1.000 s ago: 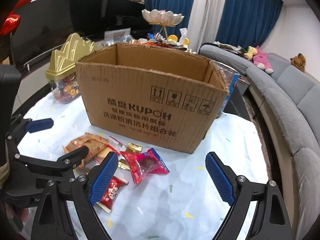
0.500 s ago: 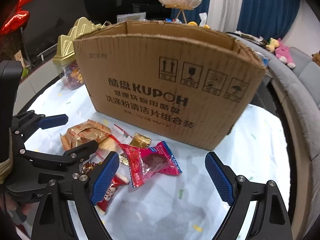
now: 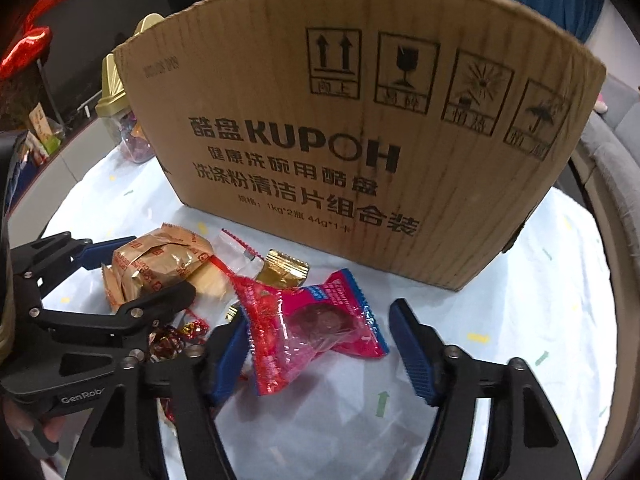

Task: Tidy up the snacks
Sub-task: 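Grasp the orange fortune cookie packet with the left tool while the right tool grasps the pink candy bag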

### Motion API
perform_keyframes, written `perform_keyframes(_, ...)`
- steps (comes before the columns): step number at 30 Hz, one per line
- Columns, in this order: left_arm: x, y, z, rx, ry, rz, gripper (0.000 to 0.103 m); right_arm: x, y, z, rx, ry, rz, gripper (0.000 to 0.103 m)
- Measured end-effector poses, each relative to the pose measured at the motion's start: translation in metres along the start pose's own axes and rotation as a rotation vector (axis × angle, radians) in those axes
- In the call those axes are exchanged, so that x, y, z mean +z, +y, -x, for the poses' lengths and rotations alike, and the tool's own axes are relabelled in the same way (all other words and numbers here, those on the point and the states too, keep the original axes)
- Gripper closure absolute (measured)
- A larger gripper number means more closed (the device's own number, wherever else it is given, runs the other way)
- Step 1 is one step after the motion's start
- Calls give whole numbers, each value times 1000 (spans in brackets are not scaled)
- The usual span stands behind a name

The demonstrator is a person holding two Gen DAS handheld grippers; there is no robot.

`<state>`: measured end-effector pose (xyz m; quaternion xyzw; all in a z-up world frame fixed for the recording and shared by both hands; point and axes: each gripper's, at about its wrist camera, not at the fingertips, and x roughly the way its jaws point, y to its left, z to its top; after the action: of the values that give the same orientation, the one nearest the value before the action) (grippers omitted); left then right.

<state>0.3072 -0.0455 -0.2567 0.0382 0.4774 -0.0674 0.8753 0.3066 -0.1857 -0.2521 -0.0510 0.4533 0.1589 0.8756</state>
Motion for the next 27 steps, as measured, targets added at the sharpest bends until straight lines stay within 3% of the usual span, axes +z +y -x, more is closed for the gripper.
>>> perform_keyframes(7, 0, -1, 4, -9, -23, -2, 45, -2, -8, 2, 32, -8, -48, 53)
perform_keyframes(8, 0, -2, 5, -12, -26, -6, 60, -2, -10, 4, 34, -8, -51, 54)
perform_keyframes(15, 0, -4, 8, -14, -36, -26, 59, -3, -11, 16, 34, -26, -65, 58)
perform_keyframes(27, -2, -16, 45, 0, -80, -30, 60, -2, -6, 42, 4, -60, -109, 59)
